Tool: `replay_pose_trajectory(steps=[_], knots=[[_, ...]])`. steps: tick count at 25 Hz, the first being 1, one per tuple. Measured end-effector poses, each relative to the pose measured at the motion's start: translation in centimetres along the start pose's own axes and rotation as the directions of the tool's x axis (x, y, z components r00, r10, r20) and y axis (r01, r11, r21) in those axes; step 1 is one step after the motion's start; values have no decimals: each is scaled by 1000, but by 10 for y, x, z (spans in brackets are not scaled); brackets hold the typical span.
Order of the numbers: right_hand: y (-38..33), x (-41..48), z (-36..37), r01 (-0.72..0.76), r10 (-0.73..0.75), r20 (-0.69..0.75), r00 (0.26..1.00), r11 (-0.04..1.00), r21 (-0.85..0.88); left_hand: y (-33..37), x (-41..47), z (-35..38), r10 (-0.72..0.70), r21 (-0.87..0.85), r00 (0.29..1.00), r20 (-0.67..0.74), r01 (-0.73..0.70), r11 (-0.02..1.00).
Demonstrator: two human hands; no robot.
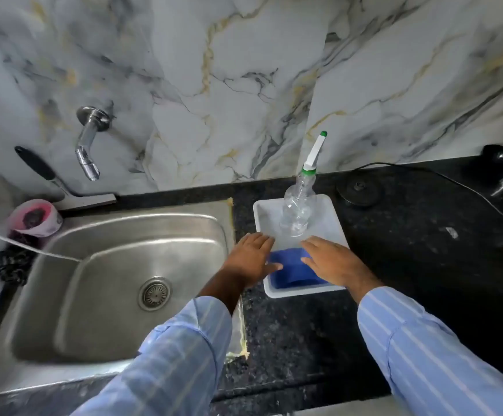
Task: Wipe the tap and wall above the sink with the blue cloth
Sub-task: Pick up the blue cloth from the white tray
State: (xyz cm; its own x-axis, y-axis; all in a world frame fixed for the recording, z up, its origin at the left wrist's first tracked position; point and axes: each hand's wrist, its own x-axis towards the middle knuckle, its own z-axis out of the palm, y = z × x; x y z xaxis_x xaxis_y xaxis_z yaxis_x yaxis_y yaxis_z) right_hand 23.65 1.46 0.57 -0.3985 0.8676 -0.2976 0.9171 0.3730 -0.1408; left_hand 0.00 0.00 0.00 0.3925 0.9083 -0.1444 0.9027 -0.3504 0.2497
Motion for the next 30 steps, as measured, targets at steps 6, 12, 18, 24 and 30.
replay_pose_trajectory(steps=[6, 12, 18, 24, 30], knots=[[42, 23, 51, -117, 126, 49, 991, 981, -156, 18, 34, 52, -28, 246, 997, 65, 11, 969], [45, 35, 48, -137, 143, 7, 990, 963, -233, 23, 48, 63, -8, 298, 999, 43, -6, 955], [38, 24, 11, -209, 236, 175, 956, 965, -158, 25, 45, 25, -35, -61, 996, 82, 40, 997], [13, 14, -61, -191, 210, 139, 968, 971, -143, 12, 37, -51, -28, -67, 998, 51, 32, 997], [-34, 13, -134, -118, 119, 21, 993, 992, -32, -32, 3, -131, -25, -127, 987, -156, 5, 992]])
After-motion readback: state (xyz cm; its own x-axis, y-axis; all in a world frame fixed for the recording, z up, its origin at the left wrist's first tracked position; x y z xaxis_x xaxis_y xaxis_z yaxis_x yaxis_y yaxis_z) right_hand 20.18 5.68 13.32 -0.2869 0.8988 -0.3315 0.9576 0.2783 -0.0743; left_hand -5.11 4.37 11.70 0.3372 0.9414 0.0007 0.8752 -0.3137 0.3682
